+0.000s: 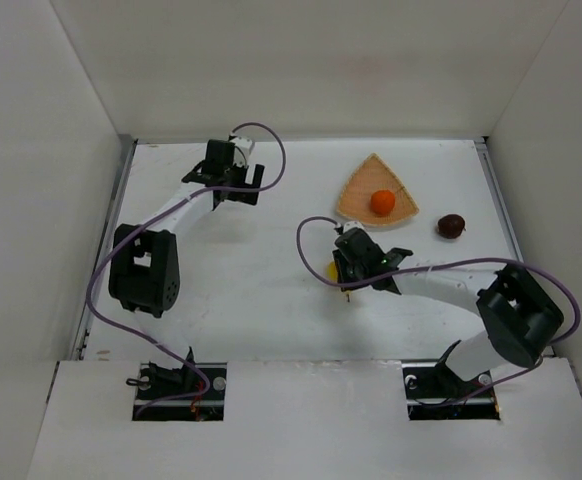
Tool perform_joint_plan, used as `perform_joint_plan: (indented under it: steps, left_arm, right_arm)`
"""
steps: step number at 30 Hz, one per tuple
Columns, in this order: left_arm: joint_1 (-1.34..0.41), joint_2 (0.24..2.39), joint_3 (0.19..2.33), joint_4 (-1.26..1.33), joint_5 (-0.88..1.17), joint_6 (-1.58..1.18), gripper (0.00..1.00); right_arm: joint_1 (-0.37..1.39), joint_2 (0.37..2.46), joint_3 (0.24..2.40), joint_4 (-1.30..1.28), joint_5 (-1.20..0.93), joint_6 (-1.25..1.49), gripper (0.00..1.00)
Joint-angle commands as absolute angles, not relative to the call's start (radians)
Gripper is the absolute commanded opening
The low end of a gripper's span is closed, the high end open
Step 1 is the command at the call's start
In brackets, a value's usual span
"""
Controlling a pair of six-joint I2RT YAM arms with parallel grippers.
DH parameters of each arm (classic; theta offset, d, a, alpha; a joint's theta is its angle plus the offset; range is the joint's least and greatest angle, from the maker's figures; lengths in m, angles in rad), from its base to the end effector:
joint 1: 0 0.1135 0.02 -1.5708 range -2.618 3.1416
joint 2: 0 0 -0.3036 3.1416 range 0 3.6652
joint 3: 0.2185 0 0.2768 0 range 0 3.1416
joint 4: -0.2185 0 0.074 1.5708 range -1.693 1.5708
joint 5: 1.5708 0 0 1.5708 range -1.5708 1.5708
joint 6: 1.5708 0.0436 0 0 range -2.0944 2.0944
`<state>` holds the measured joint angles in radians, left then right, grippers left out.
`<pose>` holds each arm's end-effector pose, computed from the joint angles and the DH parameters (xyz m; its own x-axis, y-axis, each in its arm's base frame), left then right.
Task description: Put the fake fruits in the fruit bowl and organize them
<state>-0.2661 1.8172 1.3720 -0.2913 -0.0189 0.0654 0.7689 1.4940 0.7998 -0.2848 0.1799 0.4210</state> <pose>0.4352 -0.1178 0.2667 -0.6304 0.2395 -0.7384 0.2912 0.9547 0.0611 0.2268 0.2085 0.1924 -0.7946 -0.2094 -0.5698 -0.3151 0.9445 0.0924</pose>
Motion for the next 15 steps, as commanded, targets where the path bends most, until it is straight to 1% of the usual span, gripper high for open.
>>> perform_joint_plan:
  steps: [1, 4, 8, 11, 15]
  left_arm:
    - [-0.237, 1.729, 1.359, -0.268, -0.018, 0.017, 1.00]
    - [-0.205, 1.717, 1.344, -0.262, -0.018, -0.001, 1.00]
    - [-0.154, 1.706, 1.322, -0.253, -0.023, -0.031, 1.00]
    - [-0.130, 1.694, 1.307, -0.247, -0.021, -0.038, 1.00]
    - [-0.117, 1.683, 1.296, -0.244, -0.023, -0.038, 1.00]
  right_arm:
    - [0.763, 1.459, 0.879, -0.285, 0.187, 0.371, 0.06]
    - [0.719, 1.437, 0.974, -0.310, 0.195, 0.315, 0.04]
    - [0.635, 1.468, 1.135, -0.314, 0.190, 0.238, 0.01]
    - [0.561, 1.543, 1.248, -0.305, 0.186, 0.196, 0.01]
    - [0.447, 1.733, 1.400, -0.304, 0.190, 0.184, 0.01]
